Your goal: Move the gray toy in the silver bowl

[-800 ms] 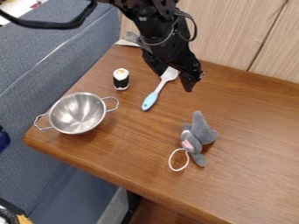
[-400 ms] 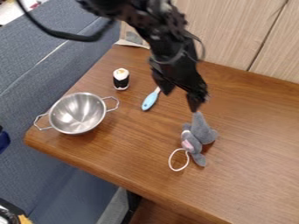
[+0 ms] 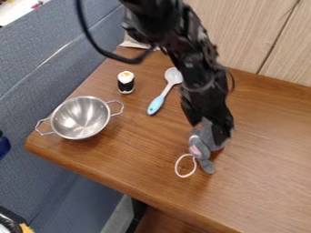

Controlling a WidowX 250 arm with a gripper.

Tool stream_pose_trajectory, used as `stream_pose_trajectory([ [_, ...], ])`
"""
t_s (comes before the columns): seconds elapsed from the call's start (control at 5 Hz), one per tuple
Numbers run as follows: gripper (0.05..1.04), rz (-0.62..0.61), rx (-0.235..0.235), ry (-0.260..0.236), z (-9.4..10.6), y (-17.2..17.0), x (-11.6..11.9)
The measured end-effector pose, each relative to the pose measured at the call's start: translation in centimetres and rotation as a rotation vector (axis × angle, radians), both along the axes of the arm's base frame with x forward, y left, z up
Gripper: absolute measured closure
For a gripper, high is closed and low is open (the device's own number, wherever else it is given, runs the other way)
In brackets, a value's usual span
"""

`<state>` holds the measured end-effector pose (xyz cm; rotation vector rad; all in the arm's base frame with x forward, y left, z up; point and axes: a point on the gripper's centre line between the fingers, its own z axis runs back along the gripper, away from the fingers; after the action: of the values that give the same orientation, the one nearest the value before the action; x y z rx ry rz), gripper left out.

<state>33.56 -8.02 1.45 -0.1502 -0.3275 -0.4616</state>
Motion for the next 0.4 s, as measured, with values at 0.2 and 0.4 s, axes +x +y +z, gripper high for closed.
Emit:
stream_pose_trajectory([
  [0.2, 0.083, -0.044, 0.036, 0.098, -2.66, -0.87, -0.12],
  [0.4, 0.132, -0.045, 0.063, 0.122, -3.64, -0.98, -0.03],
])
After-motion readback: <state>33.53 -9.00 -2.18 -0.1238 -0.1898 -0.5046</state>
